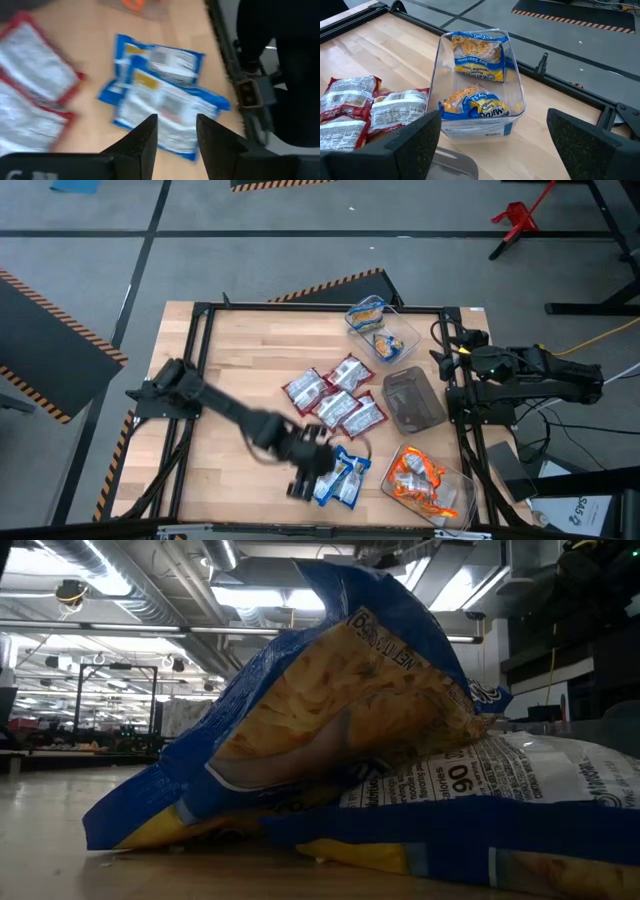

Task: Sort Maruchan noodles
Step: Put the blue bag into the top transparent bin

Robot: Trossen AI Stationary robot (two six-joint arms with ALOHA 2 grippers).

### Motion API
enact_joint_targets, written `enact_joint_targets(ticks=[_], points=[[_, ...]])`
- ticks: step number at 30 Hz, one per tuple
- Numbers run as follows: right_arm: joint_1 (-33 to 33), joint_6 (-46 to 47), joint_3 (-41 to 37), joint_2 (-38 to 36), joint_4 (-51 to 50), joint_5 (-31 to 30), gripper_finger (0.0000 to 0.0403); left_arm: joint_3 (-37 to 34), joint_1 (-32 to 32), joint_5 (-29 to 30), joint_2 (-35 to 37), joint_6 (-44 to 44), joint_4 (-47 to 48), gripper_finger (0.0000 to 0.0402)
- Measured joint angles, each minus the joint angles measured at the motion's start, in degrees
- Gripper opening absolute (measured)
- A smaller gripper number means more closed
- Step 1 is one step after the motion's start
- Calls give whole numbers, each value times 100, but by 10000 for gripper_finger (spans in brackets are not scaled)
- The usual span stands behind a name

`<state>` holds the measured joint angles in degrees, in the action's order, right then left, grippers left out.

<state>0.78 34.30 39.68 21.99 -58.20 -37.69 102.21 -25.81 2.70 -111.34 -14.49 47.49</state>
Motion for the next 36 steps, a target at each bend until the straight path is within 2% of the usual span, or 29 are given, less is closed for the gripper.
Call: enact_joint_targets(ticks=[6,12,18,29,36], points=[[0,-6,0,1,7,193,351,1,-722,246,-404,-478,-292,153],[0,-8,0,1,7,233,351,0,-931,410,-713,-597,-374,177],[0,-8,0,0,7,224,351,0,-937,575,-748,-358,-388,199],[0,-30,0,1,7,220,351,4,-873,765,-969,-747,-865,242],[0,-32,-2,1,7,229,351,3,-670,852,-1036,-1085,-850,248]])
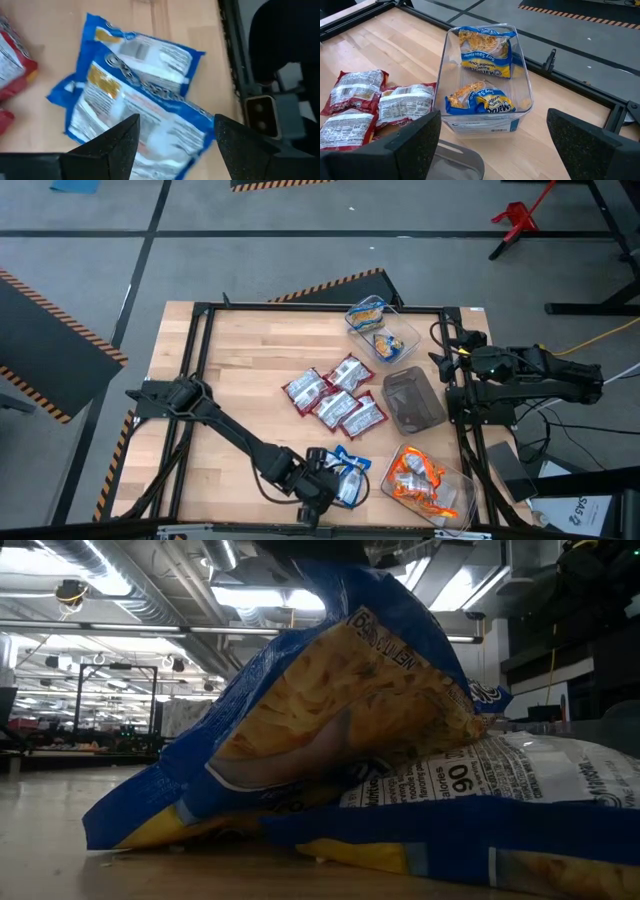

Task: Sort Maruchan noodles
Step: Put the blue bag into the top transparent bin

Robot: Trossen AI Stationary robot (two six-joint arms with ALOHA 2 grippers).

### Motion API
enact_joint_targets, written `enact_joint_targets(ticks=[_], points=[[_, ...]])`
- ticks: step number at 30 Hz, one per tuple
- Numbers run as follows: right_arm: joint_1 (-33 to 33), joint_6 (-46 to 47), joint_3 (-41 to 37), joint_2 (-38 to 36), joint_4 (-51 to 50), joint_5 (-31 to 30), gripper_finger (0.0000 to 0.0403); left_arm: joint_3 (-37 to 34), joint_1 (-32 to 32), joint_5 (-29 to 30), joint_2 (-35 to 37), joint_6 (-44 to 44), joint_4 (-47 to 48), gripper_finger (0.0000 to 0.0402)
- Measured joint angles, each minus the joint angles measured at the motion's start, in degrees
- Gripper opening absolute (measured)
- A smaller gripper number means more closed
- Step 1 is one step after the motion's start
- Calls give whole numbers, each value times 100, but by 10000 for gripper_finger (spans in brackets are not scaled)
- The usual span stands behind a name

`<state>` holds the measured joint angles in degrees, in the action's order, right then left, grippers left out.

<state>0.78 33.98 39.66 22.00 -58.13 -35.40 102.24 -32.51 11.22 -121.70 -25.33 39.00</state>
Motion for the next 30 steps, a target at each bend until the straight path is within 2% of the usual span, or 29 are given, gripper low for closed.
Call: enact_joint_targets(ticks=[10,19,26,30], points=[[0,-2,0,-2,-4,9,351,4,15,314,-292,-223,134,248],[0,-3,0,-1,-11,51,351,1,514,1187,-285,-137,1309,248],[0,-2,1,-1,-15,50,351,-9,1035,1354,-153,-380,2167,247],[0,-2,0,-1,-22,50,351,4,846,1338,146,-563,2234,247]])
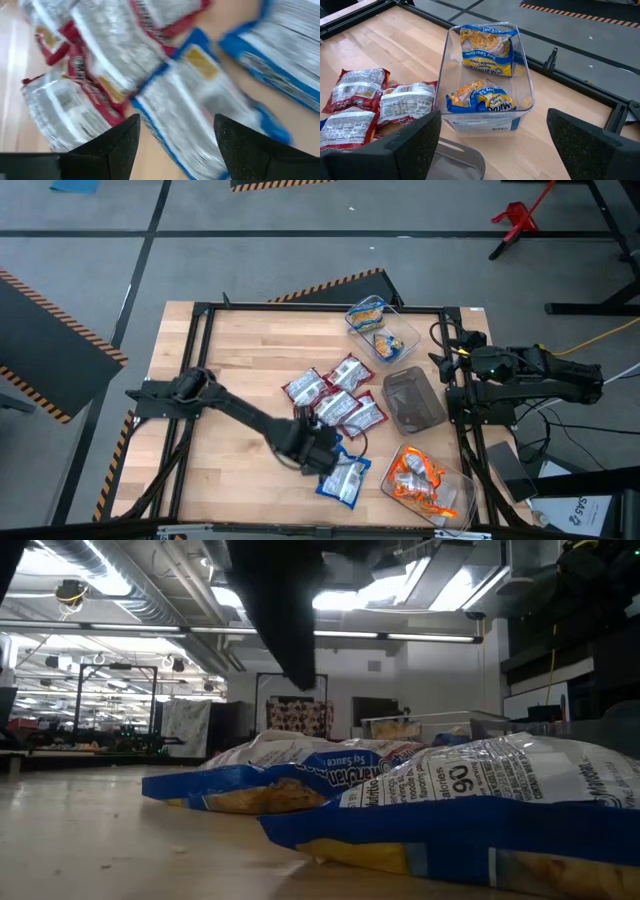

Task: Sort Maruchan noodles
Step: Put the blue bag into the top transparent bin

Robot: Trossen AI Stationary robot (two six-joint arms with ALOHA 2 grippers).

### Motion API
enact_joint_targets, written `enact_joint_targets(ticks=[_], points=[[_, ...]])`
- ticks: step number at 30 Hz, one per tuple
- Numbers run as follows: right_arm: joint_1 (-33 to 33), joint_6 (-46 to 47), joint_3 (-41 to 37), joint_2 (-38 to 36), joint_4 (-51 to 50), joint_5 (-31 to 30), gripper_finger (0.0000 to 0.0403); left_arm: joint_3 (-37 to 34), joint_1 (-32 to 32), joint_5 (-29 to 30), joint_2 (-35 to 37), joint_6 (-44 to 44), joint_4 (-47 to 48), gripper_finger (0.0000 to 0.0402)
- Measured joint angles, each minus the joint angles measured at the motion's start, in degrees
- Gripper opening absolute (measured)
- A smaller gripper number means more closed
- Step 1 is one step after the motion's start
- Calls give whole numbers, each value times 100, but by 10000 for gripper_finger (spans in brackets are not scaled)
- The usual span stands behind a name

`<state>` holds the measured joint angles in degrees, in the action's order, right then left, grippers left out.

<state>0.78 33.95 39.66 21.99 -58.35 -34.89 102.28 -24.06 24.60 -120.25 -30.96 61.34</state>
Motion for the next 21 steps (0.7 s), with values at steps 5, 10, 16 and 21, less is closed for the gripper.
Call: enact_joint_targets(ticks=[5,10,16,21], points=[[0,0,2,0,-4,0,351,-2,-662,96,-9,521,-71,247],[0,0,0,1,-7,-2,351,-349,-1216,763,-164,758,-392,247],[0,0,0,0,-7,-11,351,-971,-1275,832,-162,597,-1003,247],[0,2,0,-1,-7,-22,351,-1255,-1097,761,-164,559,-1103,247]])
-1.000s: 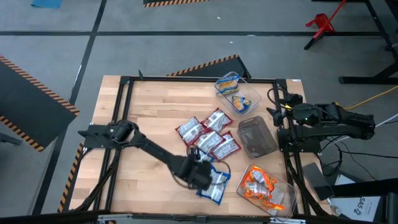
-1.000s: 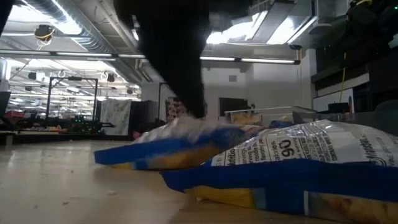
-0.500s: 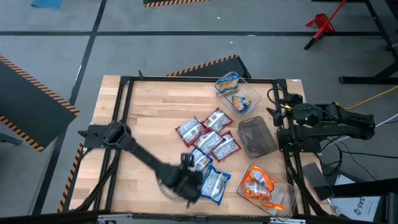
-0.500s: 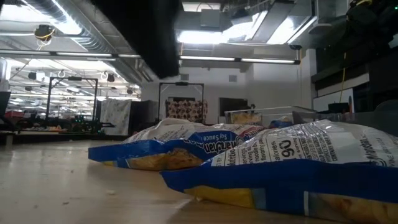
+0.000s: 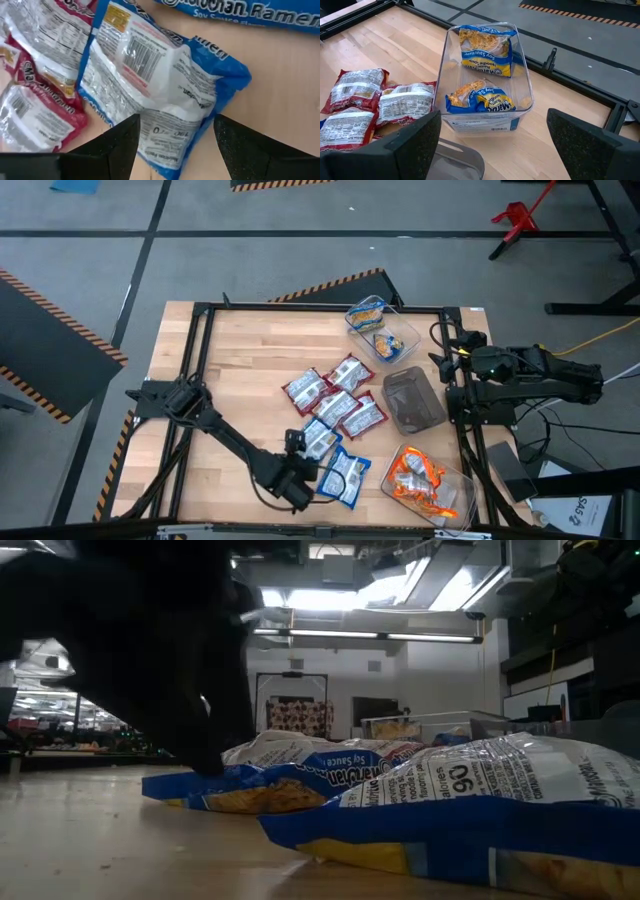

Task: Sort Maruchan noodles
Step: Put the blue bag into the top transparent bin

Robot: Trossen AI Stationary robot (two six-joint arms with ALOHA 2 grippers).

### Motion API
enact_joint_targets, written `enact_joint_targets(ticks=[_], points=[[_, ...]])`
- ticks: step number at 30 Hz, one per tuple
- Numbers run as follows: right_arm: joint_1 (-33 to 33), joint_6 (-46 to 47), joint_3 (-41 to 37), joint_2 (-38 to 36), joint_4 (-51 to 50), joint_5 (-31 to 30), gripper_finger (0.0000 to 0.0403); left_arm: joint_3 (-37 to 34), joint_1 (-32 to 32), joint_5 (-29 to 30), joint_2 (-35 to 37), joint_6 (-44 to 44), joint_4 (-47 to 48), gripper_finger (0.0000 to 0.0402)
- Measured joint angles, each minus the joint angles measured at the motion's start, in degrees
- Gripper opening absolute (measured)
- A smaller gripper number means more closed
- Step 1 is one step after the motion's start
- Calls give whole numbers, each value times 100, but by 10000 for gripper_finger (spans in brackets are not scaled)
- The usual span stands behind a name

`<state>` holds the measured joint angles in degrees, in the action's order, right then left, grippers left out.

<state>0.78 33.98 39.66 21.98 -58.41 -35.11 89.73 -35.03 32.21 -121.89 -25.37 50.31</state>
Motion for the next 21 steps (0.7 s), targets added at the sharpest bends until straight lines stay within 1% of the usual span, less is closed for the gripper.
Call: enact_joint_targets(ticks=[9,13,16,21], points=[[0,0,0,2,0,0,351,-652,234,-86,42,-2,-983,247],[0,0,0,0,0,-1,351,-730,298,-139,46,-317,-999,243],[0,0,1,2,0,-2,351,-695,324,-240,37,-454,-982,222],[0,0,0,2,0,-37,351,-669,306,-212,22,-579,-960,160]])
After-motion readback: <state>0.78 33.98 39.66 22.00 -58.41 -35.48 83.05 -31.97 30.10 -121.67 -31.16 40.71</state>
